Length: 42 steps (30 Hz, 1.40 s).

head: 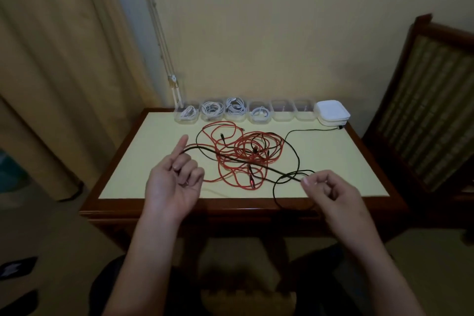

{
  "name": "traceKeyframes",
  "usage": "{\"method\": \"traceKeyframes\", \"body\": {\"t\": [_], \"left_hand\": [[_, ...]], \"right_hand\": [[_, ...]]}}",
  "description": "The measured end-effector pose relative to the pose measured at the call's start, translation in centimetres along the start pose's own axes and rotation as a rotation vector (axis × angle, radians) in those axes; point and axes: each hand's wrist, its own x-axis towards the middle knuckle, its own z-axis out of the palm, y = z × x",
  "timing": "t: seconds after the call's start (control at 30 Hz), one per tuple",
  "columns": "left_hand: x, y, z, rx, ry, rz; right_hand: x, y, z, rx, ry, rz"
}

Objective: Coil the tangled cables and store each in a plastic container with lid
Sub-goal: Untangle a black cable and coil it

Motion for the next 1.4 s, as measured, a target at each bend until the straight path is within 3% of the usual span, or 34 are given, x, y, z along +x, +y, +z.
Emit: {"method": "traceKeyframes", "body": {"t": [0.33,0.47,0.57,0.77,0.87,1.0,1.1,1.23,1.4], "left_hand": [[-6.4,-0.4,0.4,0.161,-0.151,0.160],[-7.1,-2.3,0.8,0.492,-0.215,0.286],[-7.1,-3.8,0.6,0.775,-0.275,0.322],[-7.5,-5.9,0.2,1.077,-0.473,0.216],[-7.5,-6.6,0.4,0.995,-0.516,0.065],[-7.6,-6.7,0.9,0.540,-0.527,-0.211],[-7.5,-6.4,1.2,0.361,-0.518,-0.318],[-7.1,-6.3,1.0,0.276,-0.462,-0.348],[-7.0,-7.3,0.8,0.382,-0.407,-0.240]], "right_hand": [[-3.1,-0.2,-1.6,-0.368,0.137,-0.332],[-3.2,0.1,-0.9,-0.556,0.074,-0.481],[-3.1,-0.4,-0.1,-0.552,0.031,-0.570],[-2.3,-1.8,1.7,-0.477,0.080,-0.618],[-1.6,-2.1,2.5,-0.450,0.101,-0.593],[-1.2,-2.5,3.5,-0.297,0.115,-0.477],[-1.6,-2.3,4.0,-0.202,0.057,-0.428],[-2.7,-1.8,4.6,-0.080,-0.033,-0.402],[-3.0,-1.7,5.2,-0.091,0.056,-0.353]]}}
